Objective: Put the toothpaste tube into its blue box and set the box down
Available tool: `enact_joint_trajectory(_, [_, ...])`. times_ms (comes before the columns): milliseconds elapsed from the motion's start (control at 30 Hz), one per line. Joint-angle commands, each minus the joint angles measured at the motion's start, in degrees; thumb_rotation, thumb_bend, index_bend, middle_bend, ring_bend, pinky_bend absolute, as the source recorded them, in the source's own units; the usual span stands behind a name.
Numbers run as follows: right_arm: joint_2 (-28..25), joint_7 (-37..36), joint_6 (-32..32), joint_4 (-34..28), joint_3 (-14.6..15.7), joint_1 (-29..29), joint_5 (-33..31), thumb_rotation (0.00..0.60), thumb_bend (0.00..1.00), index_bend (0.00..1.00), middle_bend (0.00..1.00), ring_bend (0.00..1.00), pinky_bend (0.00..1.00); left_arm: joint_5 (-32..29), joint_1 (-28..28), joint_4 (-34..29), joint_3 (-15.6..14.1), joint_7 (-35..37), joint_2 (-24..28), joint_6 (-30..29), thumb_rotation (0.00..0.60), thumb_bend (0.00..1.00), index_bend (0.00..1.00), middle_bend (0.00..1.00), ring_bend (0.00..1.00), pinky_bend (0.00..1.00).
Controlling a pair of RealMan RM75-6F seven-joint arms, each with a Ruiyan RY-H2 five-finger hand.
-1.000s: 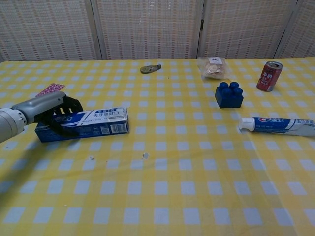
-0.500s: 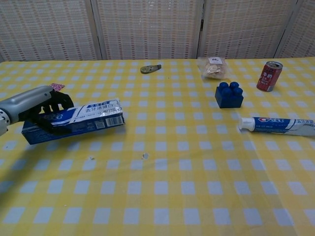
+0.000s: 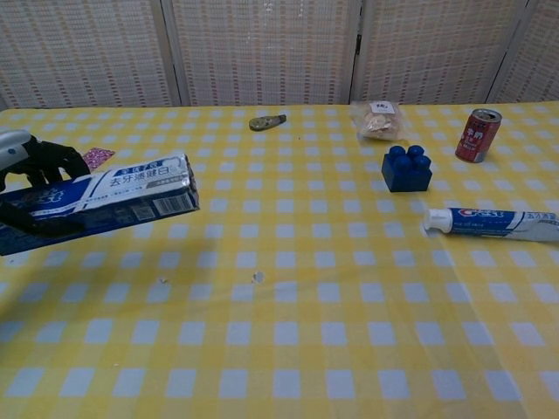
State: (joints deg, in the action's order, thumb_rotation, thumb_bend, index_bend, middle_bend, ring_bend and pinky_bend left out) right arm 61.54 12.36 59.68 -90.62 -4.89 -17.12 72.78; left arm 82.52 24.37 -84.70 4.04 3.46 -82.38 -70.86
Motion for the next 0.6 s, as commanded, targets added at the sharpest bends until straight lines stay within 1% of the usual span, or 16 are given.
enact_joint_trajectory(33, [4.35,6.46,-2.46,3.25,-1.36,-3.07,-4.93,0.600,0.38,0.22,0.20,0.17,0.08,0.41,-0.47,-0.68,-0.12,1.29,1.13,-0.42,0.600,0.37,0.57,0.64,0.54,0.59])
enact_joint_trajectory(67, [6.15,7.60,-2.97,4.49,-1.59,-3.72,-6.34,0.600,0.38,0.23,0.22,0.19,0.10,0.32,-0.49,-0.79,-0.06,1.81,1.61,-0.25,0.600,0.37,0.57,0.64,0.54,0.59])
enact_joint_trajectory(133, [9.10,8.07,-3.93,6.73,-2.14,-4.82,-8.22,0.600,0.38,0.25,0.24,0.20,0.13,0.26,-0.47,-0.97,-0.02,2.14,2.53,0.06,0.600,0.37,0.56,0.64,0.54,0.59])
enact_joint_trajectory(233, [12.10,9.07,-4.96,9.45,-2.36,-6.23,-9.55,0.600,0.38,0.27,0.25,0.21,0.15,0.29,-0.66,-1.03,0.13,2.26,3.47,-0.18,0.600,0.37,0.56,0.64,0.54,0.59])
enact_joint_trajectory(400, [15.97,10.62,-6.83,13.23,-2.50,-8.26,-11.71,0.600,0.38,0.30,0.27,0.25,0.20,0.20,-0.99,-0.39,0.39,4.36,3.99,-0.41,0.600,0.37,0.56,0.64,0.53,0.58])
enact_joint_trajectory(600, [19.41,12.10,-6.66,16.52,-2.34,-9.39,-12.94,0.600,0.38,0.33,0.29,0.27,0.23,0.55,-0.97,0.89,0.39,5.85,4.30,-0.16,0.600,0.37,0.56,0.64,0.53,0.58])
